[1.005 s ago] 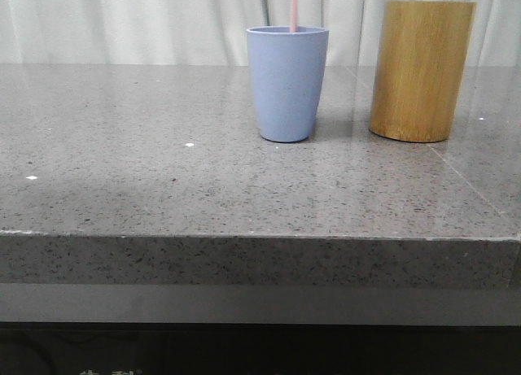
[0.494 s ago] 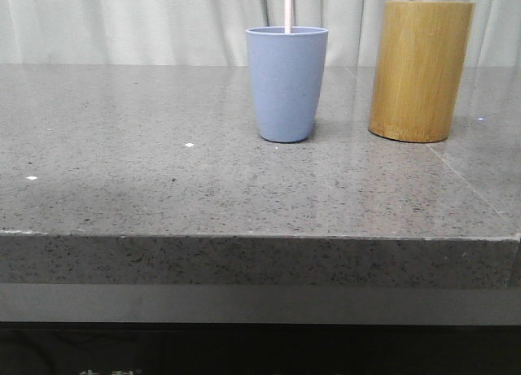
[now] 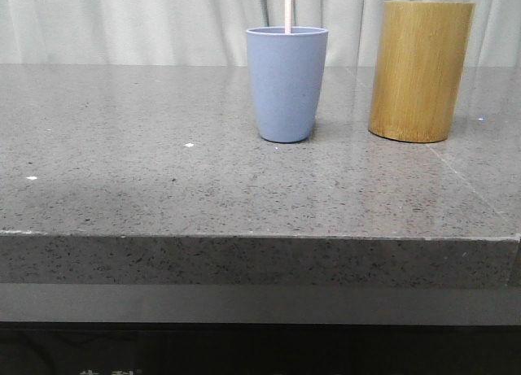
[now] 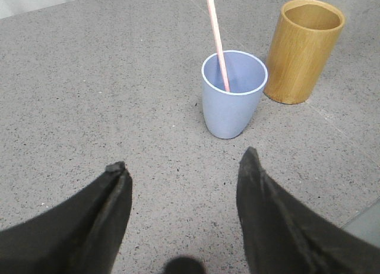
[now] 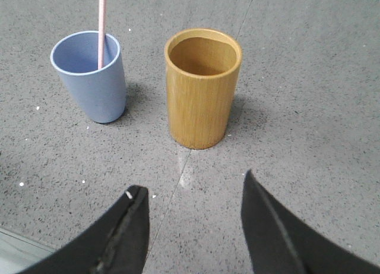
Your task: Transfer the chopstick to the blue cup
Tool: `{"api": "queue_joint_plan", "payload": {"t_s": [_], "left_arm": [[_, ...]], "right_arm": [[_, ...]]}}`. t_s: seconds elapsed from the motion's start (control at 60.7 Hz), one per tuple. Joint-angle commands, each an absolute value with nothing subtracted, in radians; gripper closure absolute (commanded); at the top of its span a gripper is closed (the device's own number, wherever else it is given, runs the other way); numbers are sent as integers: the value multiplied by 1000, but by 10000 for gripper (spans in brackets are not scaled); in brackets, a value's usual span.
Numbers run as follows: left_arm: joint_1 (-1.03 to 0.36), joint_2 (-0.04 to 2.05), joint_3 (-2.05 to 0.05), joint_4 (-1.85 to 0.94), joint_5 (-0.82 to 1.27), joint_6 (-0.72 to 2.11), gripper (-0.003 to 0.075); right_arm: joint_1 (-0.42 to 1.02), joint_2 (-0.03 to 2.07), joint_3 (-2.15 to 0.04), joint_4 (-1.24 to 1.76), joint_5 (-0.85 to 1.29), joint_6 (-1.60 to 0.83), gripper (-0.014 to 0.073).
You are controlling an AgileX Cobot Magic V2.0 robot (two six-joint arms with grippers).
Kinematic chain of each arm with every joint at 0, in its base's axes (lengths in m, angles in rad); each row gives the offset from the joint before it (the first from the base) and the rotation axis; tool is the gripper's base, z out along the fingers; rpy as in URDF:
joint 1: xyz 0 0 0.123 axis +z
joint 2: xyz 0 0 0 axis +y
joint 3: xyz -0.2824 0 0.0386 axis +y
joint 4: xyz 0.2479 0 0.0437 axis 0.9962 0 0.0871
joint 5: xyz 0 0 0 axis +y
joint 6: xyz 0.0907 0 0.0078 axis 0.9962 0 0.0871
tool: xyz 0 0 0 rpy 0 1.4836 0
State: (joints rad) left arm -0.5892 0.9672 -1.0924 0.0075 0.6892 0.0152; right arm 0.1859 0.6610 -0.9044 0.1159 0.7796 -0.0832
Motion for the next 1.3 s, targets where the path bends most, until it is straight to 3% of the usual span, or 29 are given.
{"api": "queue_joint_plan", "payload": {"t_s": [0.0, 0.181, 0.297, 0.527, 0.61, 1.088, 1.285], "left_arm": [[-586, 954, -1120, 8, 613, 11, 319], [-586, 954, -1120, 8, 613, 11, 328], [-586, 954, -1120, 8, 613, 11, 413], [-586, 954, -1120, 8, 613, 11, 694], [-586, 954, -1120, 8, 613, 11, 739], [-590, 947, -1107, 5, 606, 11, 739], [-488, 801, -863, 48, 316, 14, 739]], "right_arm": [[180, 584, -867, 126, 680, -105, 208], [180, 474, -791, 126, 677, -112, 208], [180, 462, -774, 126, 677, -112, 242], [180, 464, -771, 135, 676, -112, 602], [180, 464, -771, 135, 678, -112, 712], [180, 464, -771, 134, 692, -112, 711], [180, 464, -771, 134, 692, -112, 711]]}}
